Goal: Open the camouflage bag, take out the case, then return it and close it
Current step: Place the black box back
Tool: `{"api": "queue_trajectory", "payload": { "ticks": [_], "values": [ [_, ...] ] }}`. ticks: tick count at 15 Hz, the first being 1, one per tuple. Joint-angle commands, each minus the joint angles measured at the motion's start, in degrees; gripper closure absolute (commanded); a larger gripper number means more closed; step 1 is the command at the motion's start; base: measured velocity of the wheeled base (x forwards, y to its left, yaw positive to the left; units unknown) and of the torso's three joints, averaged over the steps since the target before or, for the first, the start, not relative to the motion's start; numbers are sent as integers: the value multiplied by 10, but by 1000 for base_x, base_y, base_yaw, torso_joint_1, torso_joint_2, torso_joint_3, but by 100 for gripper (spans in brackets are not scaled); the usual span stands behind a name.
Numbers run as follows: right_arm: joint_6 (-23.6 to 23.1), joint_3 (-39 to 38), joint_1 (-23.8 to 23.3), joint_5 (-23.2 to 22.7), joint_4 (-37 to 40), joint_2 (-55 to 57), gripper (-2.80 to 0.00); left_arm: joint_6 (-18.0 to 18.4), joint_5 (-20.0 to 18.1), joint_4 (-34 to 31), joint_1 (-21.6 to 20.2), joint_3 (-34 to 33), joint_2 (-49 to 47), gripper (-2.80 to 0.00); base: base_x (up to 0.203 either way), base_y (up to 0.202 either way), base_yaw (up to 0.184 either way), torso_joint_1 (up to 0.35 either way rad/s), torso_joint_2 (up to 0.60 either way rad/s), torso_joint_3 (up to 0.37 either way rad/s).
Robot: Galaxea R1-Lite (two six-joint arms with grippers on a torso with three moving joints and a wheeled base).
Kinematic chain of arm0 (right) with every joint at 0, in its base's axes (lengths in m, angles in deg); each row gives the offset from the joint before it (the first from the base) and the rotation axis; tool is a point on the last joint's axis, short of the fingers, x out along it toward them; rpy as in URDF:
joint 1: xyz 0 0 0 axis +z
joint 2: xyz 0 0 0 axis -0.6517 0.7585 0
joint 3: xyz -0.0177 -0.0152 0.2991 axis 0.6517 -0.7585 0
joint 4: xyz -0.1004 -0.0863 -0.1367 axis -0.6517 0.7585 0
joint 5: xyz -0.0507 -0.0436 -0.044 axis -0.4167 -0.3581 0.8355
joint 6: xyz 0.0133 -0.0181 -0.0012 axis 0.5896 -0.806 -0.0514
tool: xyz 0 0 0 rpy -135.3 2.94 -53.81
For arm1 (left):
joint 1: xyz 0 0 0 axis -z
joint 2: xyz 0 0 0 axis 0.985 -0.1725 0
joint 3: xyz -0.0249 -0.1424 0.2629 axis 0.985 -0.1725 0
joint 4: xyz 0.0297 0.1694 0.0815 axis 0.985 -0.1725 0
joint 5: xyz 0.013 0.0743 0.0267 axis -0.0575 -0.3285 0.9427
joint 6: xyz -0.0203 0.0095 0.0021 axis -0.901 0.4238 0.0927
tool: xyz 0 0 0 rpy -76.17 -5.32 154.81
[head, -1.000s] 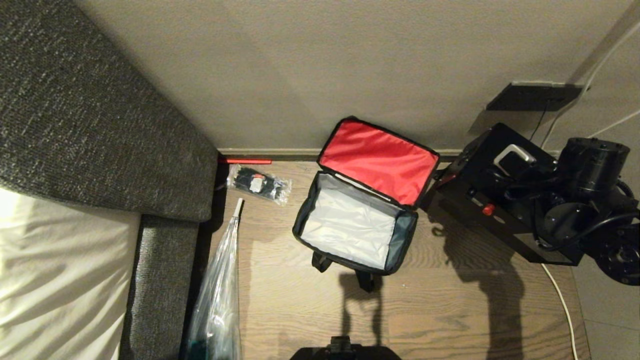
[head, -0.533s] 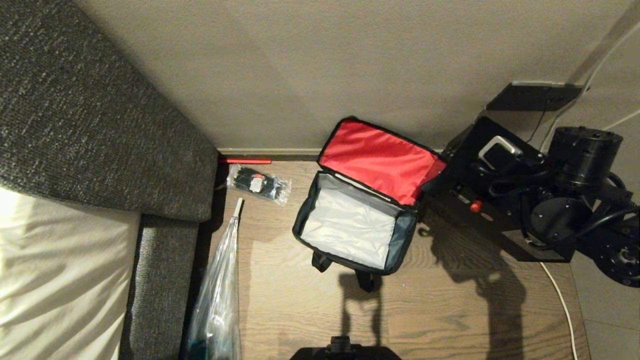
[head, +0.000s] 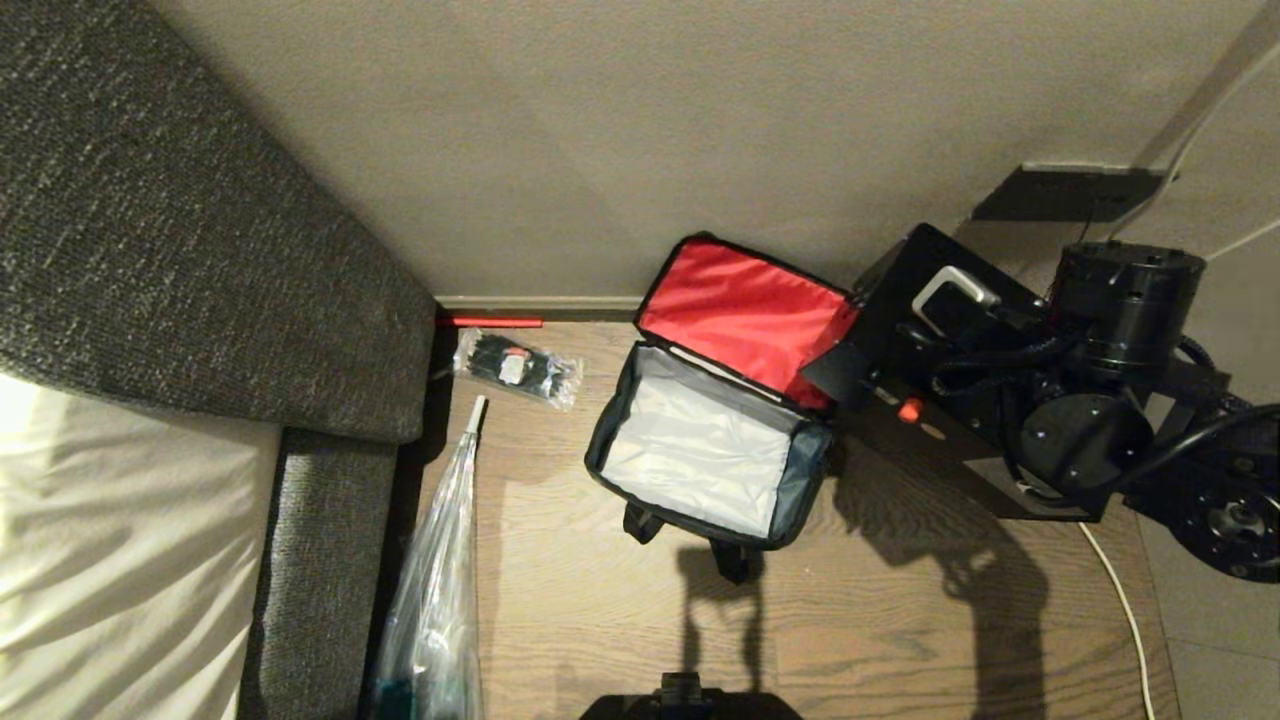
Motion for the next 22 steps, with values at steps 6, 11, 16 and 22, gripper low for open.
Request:
{"api": "queue_trajectory", "payload": {
  "ticks": [6,11,16,22],
  "values": [
    [-3,31,63,12,29,9,0,0,0,0,0,0,-1,0,0,0,0,0,0,0],
    [-3,67,108,17,45,33,0,0,0,0,0,0,-1,0,0,0,0,0,0,0],
    [-3,150,162,54,77,82,0,0,0,0,0,0,-1,0,0,0,0,0,0,0],
    [-3,163,177,74,78,120,0,0,0,0,0,0,-1,0,0,0,0,0,0,0]
  ]
}}
